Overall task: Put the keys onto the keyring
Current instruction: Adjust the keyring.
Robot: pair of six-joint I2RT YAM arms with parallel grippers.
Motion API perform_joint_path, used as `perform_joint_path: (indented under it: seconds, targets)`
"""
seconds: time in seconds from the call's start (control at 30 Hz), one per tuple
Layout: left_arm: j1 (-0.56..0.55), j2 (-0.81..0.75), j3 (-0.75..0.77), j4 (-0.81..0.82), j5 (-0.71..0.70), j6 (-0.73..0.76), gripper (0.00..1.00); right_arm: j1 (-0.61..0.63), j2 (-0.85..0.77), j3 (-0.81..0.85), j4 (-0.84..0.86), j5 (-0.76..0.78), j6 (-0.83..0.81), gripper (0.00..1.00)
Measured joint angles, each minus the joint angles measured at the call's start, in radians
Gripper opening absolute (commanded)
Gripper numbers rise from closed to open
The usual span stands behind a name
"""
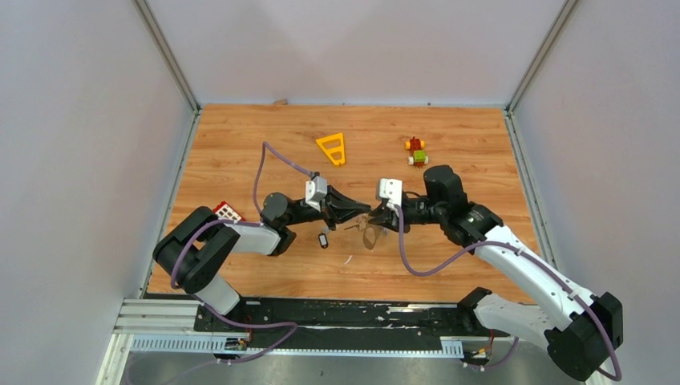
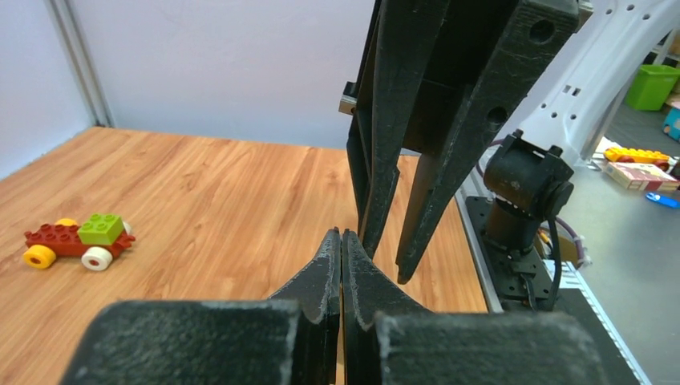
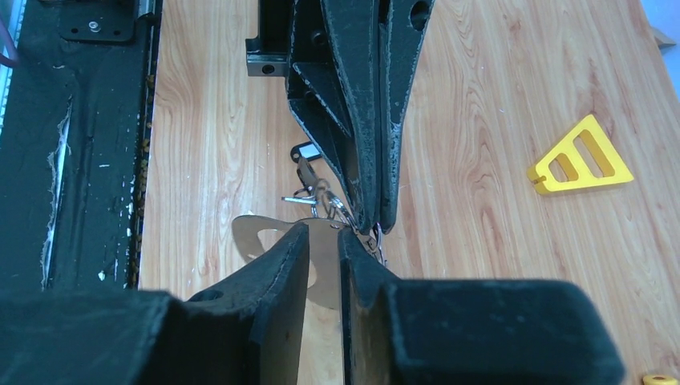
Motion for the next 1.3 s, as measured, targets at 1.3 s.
perform_joint_path:
  seconds: [1.3]
  targets:
    - [-0.024,-0.004,0.001,0.005,0.132,-0.036,0.00,-0.100,-0.024,-0.016,-0.107,-0.208,-0.085,0.10]
